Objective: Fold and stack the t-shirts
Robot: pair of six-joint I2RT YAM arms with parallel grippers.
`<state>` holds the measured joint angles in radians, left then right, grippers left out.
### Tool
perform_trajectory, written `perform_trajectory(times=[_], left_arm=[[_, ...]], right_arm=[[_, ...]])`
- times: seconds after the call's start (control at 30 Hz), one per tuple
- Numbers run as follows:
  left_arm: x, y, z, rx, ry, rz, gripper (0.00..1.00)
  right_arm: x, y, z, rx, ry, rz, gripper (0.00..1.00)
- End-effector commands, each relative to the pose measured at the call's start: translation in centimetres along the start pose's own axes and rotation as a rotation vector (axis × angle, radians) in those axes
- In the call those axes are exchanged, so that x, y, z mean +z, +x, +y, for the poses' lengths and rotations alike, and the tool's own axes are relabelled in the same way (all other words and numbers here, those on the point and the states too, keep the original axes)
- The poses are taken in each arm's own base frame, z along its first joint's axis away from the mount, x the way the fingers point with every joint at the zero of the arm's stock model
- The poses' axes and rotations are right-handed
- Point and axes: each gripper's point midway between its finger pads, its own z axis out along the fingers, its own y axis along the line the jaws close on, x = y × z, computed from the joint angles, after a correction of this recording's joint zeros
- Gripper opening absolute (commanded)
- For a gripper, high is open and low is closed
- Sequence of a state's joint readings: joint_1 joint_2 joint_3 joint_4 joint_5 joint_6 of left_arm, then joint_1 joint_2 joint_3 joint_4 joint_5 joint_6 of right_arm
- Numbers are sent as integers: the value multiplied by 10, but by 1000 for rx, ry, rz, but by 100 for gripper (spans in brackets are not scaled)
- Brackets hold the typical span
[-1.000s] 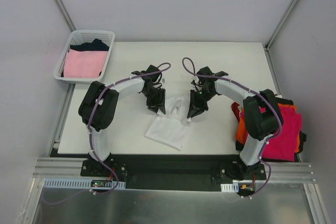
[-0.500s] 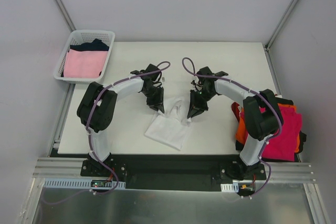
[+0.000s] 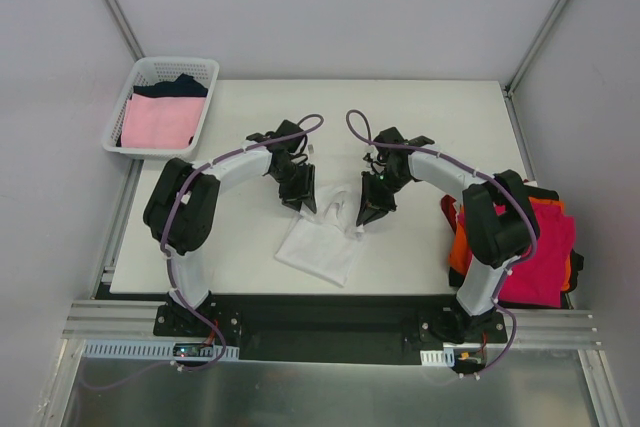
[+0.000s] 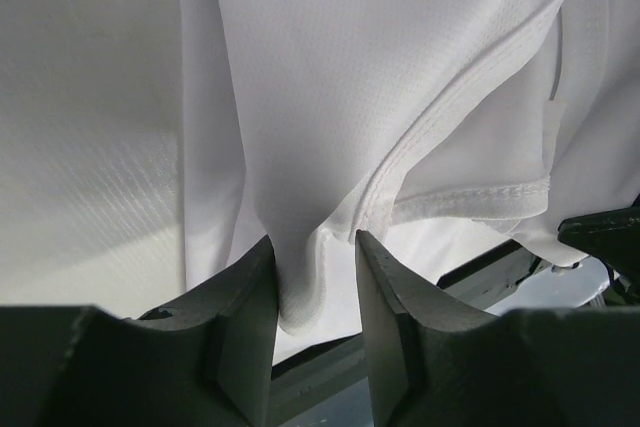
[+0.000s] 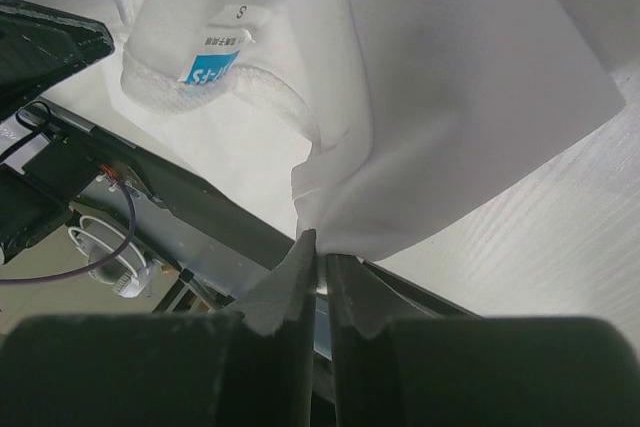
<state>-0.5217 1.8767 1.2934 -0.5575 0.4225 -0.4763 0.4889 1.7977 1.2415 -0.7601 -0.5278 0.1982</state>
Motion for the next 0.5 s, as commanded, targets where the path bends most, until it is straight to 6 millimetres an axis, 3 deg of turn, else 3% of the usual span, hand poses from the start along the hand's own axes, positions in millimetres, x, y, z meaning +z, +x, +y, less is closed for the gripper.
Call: perform_trajectory(times=[0.0,0.47], left_arm=[[-21,-10,-15,12,35,-46,34],[-15,-8,-13,-6,30,-18,32]], right_arm=[[-6,2,4,-23,-3,-10,11],[-3,-1,5,-21,-5,-1,10]])
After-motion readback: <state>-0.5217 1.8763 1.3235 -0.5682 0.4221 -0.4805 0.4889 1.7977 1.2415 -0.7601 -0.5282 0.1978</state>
